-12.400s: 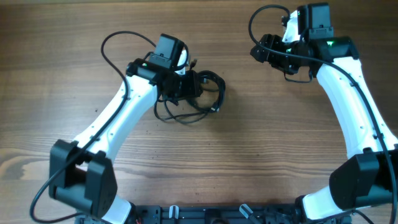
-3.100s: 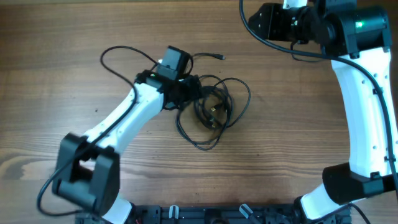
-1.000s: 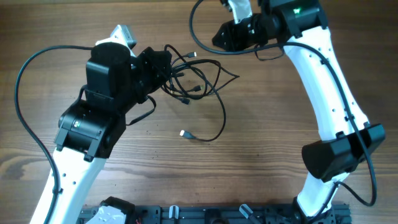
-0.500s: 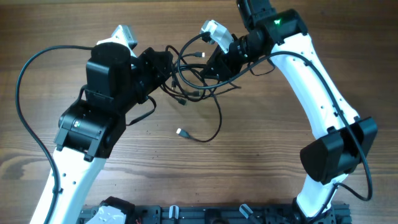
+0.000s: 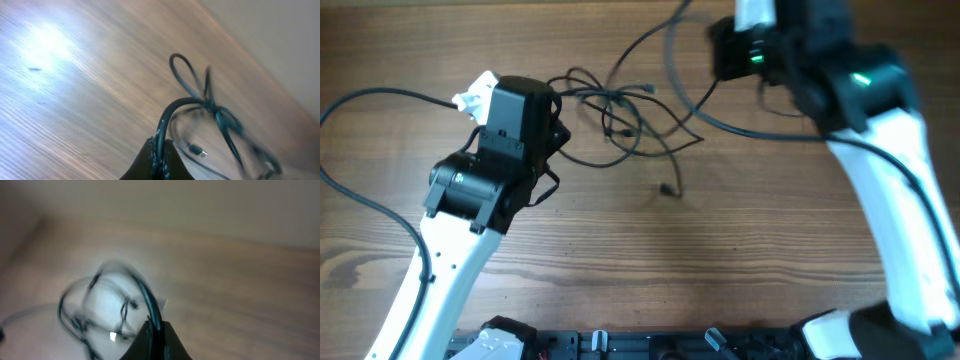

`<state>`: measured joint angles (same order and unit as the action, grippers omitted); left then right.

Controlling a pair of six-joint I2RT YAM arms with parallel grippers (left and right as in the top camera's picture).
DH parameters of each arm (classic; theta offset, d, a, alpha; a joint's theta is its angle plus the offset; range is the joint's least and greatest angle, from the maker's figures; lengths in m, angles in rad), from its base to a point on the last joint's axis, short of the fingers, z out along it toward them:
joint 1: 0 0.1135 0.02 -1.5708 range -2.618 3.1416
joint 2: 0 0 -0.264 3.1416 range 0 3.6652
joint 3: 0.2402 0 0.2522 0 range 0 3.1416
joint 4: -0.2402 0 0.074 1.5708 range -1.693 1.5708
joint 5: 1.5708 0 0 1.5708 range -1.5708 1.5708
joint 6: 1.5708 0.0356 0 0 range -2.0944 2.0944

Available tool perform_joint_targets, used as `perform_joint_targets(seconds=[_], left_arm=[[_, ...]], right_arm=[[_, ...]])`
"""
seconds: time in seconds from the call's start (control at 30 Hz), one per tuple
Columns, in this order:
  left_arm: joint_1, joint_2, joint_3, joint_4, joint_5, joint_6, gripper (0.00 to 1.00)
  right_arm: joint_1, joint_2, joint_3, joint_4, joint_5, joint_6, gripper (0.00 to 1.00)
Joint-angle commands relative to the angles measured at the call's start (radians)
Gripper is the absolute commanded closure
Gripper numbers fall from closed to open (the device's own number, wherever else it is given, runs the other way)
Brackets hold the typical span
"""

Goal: Untangle cables

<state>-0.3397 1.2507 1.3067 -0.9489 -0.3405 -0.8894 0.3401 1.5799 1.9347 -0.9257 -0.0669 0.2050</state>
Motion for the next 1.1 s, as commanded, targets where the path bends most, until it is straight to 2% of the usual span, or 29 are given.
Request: perform_joint_targets(seconds=[0.0, 0.17, 0.27, 0.33, 0.43, 0.5, 0.67, 0.73, 0.87, 0.97, 1.03, 1.07], left_arm=[[0.076, 0.050, 0.008, -0.061, -0.122, -0.005, 0.96], [0.196, 0.141, 0.006, -0.114, -0.122, -0.004, 0.96], [0.226, 0.167, 0.006, -0.086, -0.139, 0.048, 0.96], [0.270, 0.186, 0.006, -0.062, -0.216, 0.047, 0.96], [0.394, 0.227, 0.006, 0.010, -0.274, 0.043, 0.96], [0.487, 0.266, 0.006, 0.036, -0.250, 0.044, 0.96], [0.562, 0.294, 0.005, 0.065, -0.230, 0.050, 0.96], [0.608, 0.303, 0.005, 0.115, -0.229, 0.105, 0.96], [0.695, 0.336, 0.005, 0.128, -0.229, 0.126, 0.96], [0.723, 0.361, 0.005, 0.121, -0.225, 0.164, 0.96], [0.705, 0.359, 0.005, 0.115, -0.136, 0.234, 0.96], [0.678, 0.355, 0.005, 0.114, -0.045, 0.286, 0.96]], right_arm=[[-0.085, -0.065, 0.012, 0.043, 0.142, 0.103, 0.96], [-0.235, -0.118, 0.063, 0.060, -0.055, 0.075, 0.96], [-0.240, -0.119, 0.063, 0.042, -0.026, 0.042, 0.96], [-0.240, -0.125, 0.064, 0.042, -0.017, 0.031, 0.96], [-0.256, -0.146, 0.064, 0.025, 0.022, 0.031, 0.96], [-0.290, -0.167, 0.064, 0.000, 0.022, 0.031, 0.96], [-0.314, -0.180, 0.064, -0.011, -0.003, 0.005, 0.96], [-0.314, -0.179, 0.064, -0.030, 0.069, 0.004, 0.96], [-0.314, -0.179, 0.064, -0.040, 0.192, 0.005, 0.96], [-0.314, -0.175, 0.064, -0.040, 0.171, 0.005, 0.96], [-0.314, -0.150, 0.064, -0.038, 0.140, 0.003, 0.96], [-0.314, -0.127, 0.064, -0.032, 0.141, -0.005, 0.96]])
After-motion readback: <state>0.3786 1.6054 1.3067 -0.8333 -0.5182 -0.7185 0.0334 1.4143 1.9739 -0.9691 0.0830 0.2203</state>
